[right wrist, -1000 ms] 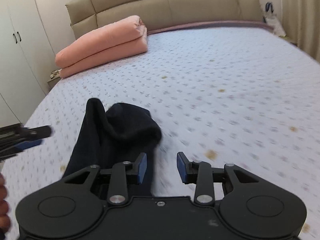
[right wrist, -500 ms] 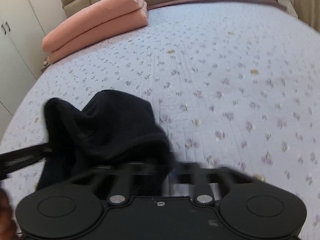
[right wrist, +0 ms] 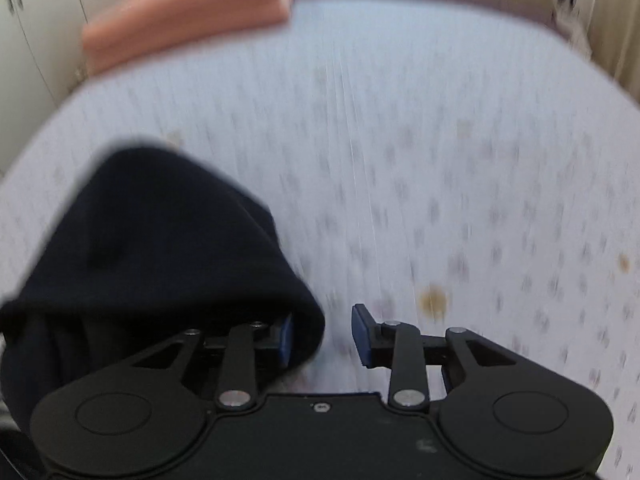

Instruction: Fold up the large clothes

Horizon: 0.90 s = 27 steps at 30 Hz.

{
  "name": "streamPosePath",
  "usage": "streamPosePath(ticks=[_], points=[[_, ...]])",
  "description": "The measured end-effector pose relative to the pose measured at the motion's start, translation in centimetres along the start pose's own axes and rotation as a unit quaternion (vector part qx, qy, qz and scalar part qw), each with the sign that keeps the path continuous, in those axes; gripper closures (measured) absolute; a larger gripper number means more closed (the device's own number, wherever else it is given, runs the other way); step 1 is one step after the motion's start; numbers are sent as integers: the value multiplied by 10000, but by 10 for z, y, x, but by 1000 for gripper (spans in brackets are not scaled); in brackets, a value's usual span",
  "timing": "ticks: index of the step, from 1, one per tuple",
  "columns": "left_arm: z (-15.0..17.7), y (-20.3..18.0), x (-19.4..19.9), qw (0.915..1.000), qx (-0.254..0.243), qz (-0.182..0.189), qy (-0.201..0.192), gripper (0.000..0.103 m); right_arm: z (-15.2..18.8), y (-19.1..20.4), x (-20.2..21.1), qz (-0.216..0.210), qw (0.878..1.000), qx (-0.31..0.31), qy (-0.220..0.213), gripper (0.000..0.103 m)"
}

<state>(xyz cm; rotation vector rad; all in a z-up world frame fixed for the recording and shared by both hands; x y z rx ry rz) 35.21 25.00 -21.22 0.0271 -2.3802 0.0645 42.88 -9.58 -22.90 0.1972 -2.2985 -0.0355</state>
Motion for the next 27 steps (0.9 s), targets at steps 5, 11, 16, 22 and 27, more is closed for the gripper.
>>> streamPosePath(ticks=[5,11,16,22,27], points=[[-2,19,53,9979,-278,284,-504,47,-10,-19,62,-384,9980,-32,-495,30],[-61,-15,32,9889,-145,847,-1208,58,-48,53,58,-650,9853,666,-1435,72],[-57,-43,-61,9940,61,928,-580,76,-48,91,-29,-437,9891,1047,-943,85],[-38,-19,-83,9935,448,967,-399,76,-33,55,-44,-57,9943,836,-659,80],[-50,-3,-56,9915,238,1050,-734,68,-46,28,-23,-803,9942,82,-705,48]])
Point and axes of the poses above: each gripper's, at about its wrist camera, not at the fingertips, and x roughly against the way its jaws point, y to its left, z to its underside, the point moved 4 cm from there along -x, roughly the way its jaws point, and after that the axes turned 13 degrees about -y, right-handed, at the moved point
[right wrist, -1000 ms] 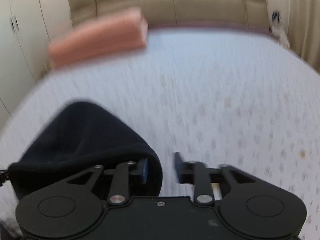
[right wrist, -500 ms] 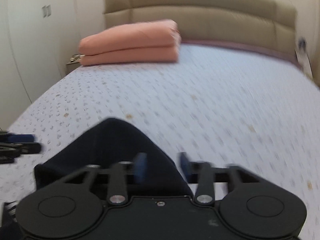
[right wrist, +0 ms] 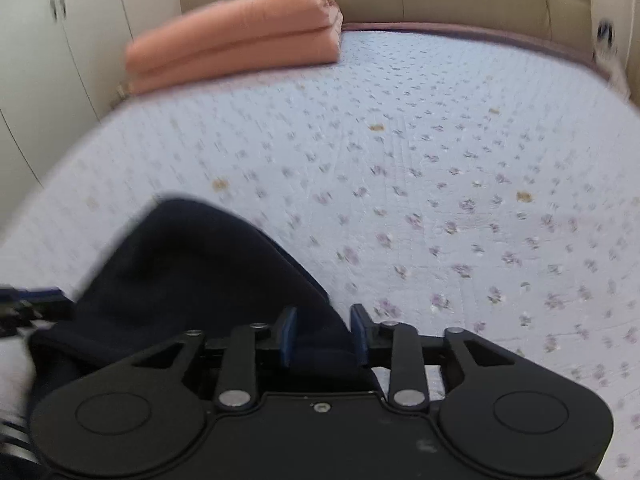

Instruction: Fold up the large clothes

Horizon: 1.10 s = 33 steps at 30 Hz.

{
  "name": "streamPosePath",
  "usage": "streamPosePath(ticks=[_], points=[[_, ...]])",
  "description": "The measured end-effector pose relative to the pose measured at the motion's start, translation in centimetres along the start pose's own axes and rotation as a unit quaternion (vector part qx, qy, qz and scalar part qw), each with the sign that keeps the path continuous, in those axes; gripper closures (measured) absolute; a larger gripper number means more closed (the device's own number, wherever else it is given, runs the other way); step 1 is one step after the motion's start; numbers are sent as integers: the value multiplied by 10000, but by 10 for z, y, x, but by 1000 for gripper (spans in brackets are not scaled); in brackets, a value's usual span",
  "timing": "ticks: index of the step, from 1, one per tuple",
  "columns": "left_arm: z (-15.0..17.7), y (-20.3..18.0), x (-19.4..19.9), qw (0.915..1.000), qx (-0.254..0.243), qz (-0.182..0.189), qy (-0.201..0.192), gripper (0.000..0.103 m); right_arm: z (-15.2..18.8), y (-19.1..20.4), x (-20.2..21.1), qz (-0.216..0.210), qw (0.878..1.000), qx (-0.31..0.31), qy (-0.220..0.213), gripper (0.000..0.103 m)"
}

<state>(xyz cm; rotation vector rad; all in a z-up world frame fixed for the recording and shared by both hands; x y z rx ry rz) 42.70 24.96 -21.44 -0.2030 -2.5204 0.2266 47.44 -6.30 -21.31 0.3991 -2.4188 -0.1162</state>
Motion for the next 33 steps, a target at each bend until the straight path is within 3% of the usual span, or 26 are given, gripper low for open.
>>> streamPosePath(ticks=[1,2,4,5,7,8,9,10,13,16,17,18,19,20,21,23,24,28,33], points=[[-3,-3,7,10000,0,19,-96,58,-7,-3,1,-152,9997,-192,-44,36],[-12,-3,4,9998,3,30,-187,50,-12,-4,-1,-270,9992,-296,-57,18],[-24,-3,-10,9998,-15,8,-205,3,-22,0,-11,-428,9982,-412,-88,19],[-27,-3,-24,9999,-53,161,-25,0,-25,3,-19,-489,9979,-420,-57,19],[-23,3,-50,9981,47,440,420,18,-28,5,-37,-563,9972,-446,219,19],[-20,8,-64,9961,207,484,712,20,-30,5,-45,-604,9961,-502,410,19],[-19,13,-76,9932,392,611,914,14,-31,6,-53,-688,9945,-560,562,19],[-21,14,-78,9924,465,757,850,11,-32,7,-61,-744,9934,-600,638,19],[-31,8,-87,9861,749,1193,887,22,-26,10,-82,-537,9940,-488,820,19],[-28,-2,-97,9856,874,1085,956,16,-19,17,-85,-384,9940,-421,933,18],[-27,-6,-97,9873,841,1004,897,16,-19,22,-83,-426,9941,-362,934,22],[-27,-10,-96,9891,777,916,852,26,-18,26,-82,-447,9936,-306,989,38],[-27,-14,-95,9912,663,803,813,68,-17,32,-79,-426,9939,-186,1004,49],[-25,-19,-93,9926,525,675,867,90,-16,39,-76,-393,9941,7,1008,74],[-23,-24,-90,9932,456,602,886,92,-16,44,-70,-451,9936,141,1026,89],[-26,-35,-66,9984,200,243,465,93,-19,51,-50,-513,9947,265,849,93],[-30,-42,-51,9992,115,236,299,93,-21,53,-36,-479,9960,357,663,93],[-51,-72,33,9968,-11,664,-438,93,-30,59,48,-468,9972,532,-227,94],[-52,-125,162,9842,-586,1187,-1180,93,-26,68,182,-523,9895,685,-1164,93]])
Point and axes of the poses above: each gripper's, at about its wrist camera, not at the fingertips, and x roughly against the way its jaws point, y to its left, z to its underside, the point moved 4 cm from there along -x, roughly the way its jaws point, and after that the axes turned 13 degrees about -y, right-handed, at the moved point
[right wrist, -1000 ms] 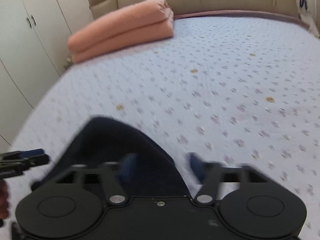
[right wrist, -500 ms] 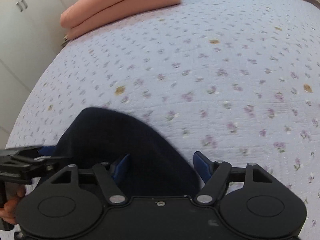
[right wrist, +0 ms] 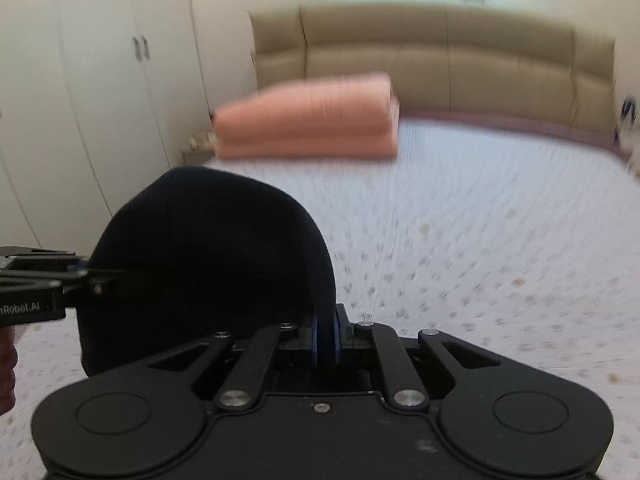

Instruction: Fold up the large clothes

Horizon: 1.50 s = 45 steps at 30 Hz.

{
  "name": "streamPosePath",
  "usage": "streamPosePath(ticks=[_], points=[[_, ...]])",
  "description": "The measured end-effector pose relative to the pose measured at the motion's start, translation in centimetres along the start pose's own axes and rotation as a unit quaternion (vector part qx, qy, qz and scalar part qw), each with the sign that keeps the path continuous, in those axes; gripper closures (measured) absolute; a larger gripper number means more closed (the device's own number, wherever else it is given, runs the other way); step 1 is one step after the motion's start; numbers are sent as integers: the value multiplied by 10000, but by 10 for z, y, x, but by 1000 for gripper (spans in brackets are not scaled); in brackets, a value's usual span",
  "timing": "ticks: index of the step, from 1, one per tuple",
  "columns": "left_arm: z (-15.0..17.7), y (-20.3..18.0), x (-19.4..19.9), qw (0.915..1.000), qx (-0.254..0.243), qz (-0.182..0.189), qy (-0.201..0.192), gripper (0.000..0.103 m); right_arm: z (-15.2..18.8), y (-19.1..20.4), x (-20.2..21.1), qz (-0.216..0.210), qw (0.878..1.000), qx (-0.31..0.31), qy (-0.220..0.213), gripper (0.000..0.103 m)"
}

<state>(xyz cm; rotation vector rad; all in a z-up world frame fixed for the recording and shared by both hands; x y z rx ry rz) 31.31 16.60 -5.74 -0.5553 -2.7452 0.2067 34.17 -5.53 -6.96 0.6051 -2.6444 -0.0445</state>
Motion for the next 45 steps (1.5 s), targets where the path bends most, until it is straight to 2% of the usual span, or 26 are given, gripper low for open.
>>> streamPosePath(ticks=[4,5,6,8,10,13,15,18,21,23,24,25,26,27,28,29,30,32,34,36,37,38,39,41,43,45], points=[[9,-59,72,9986,-432,295,64,88,3,21,97,69,9992,248,-295,91],[20,-70,86,9976,-488,405,270,84,11,24,118,89,9993,293,-207,76],[35,-78,100,9960,-466,507,563,78,21,26,136,70,9993,374,-10,51],[67,-87,126,9878,-230,800,1314,70,51,25,167,134,9968,510,605,31],[103,-90,150,9737,1,1029,2031,66,85,13,192,264,9912,246,1276,31],[143,-79,171,9631,424,657,2577,65,123,-10,205,511,9757,-583,2050,30],[156,-65,168,9616,983,276,2546,63,136,-19,204,599,9671,-1173,2176,27],[169,-42,147,9554,1882,-340,2250,50,149,-26,192,627,9496,-2093,2249,25],[180,-29,124,9416,2607,-704,2011,48,170,-29,178,642,9184,-3060,2424,25],[189,-27,107,9321,2946,-682,1991,41,183,-25,165,596,8991,-3534,2514,25],[195,-26,98,9282,3033,-694,2040,41,190,-23,158,648,8913,-3680,2568,25],[201,-28,88,9261,3047,-761,2090,52,195,-20,151,744,8872,-3715,2632,25],[206,-30,84,9285,2984,-793,2060,68,201,-17,146,889,8861,-3673,2683,25],[208,-33,76,9349,2806,-807,2018,97,205,-13,143,956,8878,-3619,2679,32],[209,-34,72,9364,2728,-849,2038,97,208,-9,138,969,8905,-3571,2648,45],[208,-36,71,9393,2667,-919,1953,97,208,-6,135,963,8927,-3543,2614,85],[203,-35,75,9436,2615,-924,1806,98,204,-3,136,981,8960,-3487,2569,91],[188,-39,92,9507,2604,-868,1443,98,190,1,149,973,9099,-3270,2360,92],[175,-39,112,9525,2750,-715,1097,98,168,2,173,972,9269,-3000,2036,92],[169,-36,126,9544,2731,-626,1027,97,154,2,191,950,9383,-2758,1858,91],[172,-36,129,9558,2633,-631,1150,95,156,2,195,899,9377,-2748,1927,91],[181,-36,128,9564,2480,-692,1381,91,165,1,194,954,9338,-2746,2086,82],[194,-36,125,9541,2315,-861,1694,82,177,1,190,1105,9280,-2684,2336,72],[219,-31,123,9439,2140,-1217,2202,81,203,-2,184,1421,9103,-2555,2931,65],[222,-28,133,9406,2317,-1155,2195,80,209,-10,191,1373,8956,-2988,2996,64],[211,-27,146,9438,2395,-1138,1975,79,194,-11,202,1317,9032,-3045,2725,58]])
Point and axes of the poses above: each gripper's, at about its wrist camera, not at the fingertips, and x roughly against the way its jaws point, y to its left, z to its underside, the point moved 4 cm from there along -x, roughly the way its jaws point, and after that the axes turned 13 degrees about -y, right-handed, at the moved point
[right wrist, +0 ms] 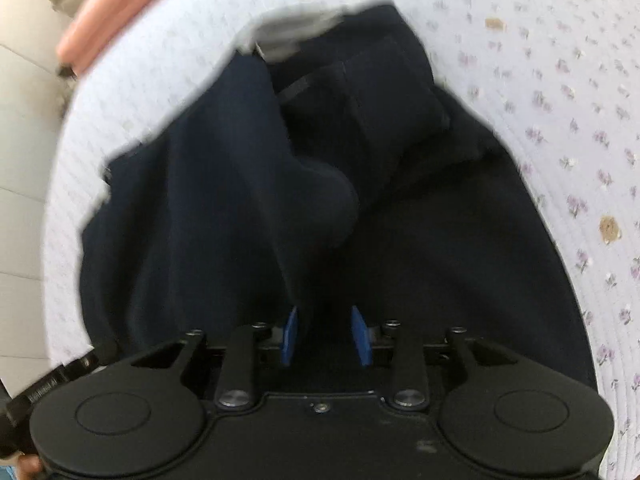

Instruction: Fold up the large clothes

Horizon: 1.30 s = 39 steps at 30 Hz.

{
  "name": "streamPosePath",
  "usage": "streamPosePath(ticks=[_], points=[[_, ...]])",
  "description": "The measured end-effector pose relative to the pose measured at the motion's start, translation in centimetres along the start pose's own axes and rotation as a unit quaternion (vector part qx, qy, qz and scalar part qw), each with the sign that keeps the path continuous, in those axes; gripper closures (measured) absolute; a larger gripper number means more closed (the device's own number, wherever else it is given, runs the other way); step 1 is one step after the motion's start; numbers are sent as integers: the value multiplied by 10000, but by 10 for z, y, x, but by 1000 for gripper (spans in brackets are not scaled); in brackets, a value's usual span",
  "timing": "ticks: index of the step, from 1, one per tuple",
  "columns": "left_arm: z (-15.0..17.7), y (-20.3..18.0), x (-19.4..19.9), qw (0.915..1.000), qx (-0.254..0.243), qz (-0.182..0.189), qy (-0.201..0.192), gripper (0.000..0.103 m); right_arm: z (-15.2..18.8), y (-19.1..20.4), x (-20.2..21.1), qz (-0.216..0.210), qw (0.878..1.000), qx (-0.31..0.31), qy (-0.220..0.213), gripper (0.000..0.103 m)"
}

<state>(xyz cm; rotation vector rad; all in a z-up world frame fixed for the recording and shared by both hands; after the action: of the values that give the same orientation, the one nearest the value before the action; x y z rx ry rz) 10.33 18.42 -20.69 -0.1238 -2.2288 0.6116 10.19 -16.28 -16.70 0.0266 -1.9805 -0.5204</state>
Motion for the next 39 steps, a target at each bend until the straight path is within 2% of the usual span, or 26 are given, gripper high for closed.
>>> streamPosePath(ticks=[2,5,6,8,10,12,14,15,16,19,23,25,27,29,31,33,35,36,39], points=[[-15,-5,15,9997,-38,116,-228,78,-7,16,17,-97,9988,389,-279,47],[-33,-19,23,9973,-25,510,-535,78,-8,58,36,-420,9908,1096,-668,47],[-36,-27,22,9957,-47,728,-574,78,-5,73,36,-511,9872,1324,-733,50],[-25,-39,20,9943,-146,945,-476,78,5,97,28,-518,9800,1754,-787,51],[-6,-52,-1,9940,-316,1033,-163,78,18,113,4,-313,9697,2297,-773,52],[15,-52,-26,9957,-414,798,213,78,37,119,-26,130,9599,2744,-555,56],[28,-43,-47,9962,-412,672,363,82,54,112,-59,412,9568,2871,-188,55],[36,-37,-53,9965,-301,614,479,91,58,101,-65,367,9580,2836,-201,55],[43,-31,-56,9966,-162,555,579,93,58,96,-65,254,9591,2800,-329,54],[52,-21,-51,9968,218,582,507,93,54,97,-66,165,9568,2892,-245,53],[56,-28,-22,9988,74,476,127,93,56,96,-50,-150,9558,2927,-221,53],[59,-30,1,9991,148,354,-173,88,57,83,-24,-461,9573,2838,-297,49],[64,-31,26,9988,284,142,-371,82,59,65,4,-736,9572,2774,-368,37],[76,-38,58,9982,308,-171,-489,78,65,39,33,-826,9546,2828,-451,36],[91,-40,87,9976,241,-344,-552,78,75,4,58,-756,9527,2914,-410,36],[109,-45,109,9963,217,-610,-572,75,83,-31,78,-648,9564,2838,-236,34],[127,-42,129,9949,243,-874,-452,63,95,-66,99,-492,9619,2690,18,32],[138,-37,138,9927,277,-1111,-384,54,99,-84,106,-381,9640,2628,136,30],[168,-20,164,9883,583,-1388,-238,52,120,-130,119,-22,9690,2427,462,28]])
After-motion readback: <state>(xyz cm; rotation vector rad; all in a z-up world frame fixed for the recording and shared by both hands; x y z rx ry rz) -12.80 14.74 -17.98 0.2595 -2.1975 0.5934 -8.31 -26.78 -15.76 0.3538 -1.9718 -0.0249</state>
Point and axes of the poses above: each gripper's, at about its wrist camera, not at the fingertips, and x roughly against the way its jaws point, y to its left, z to its underside, the point moved 4 cm from there along -x, roughly the way its jaws point, and after that the axes turned 13 degrees about -y, right-handed, at the moved point
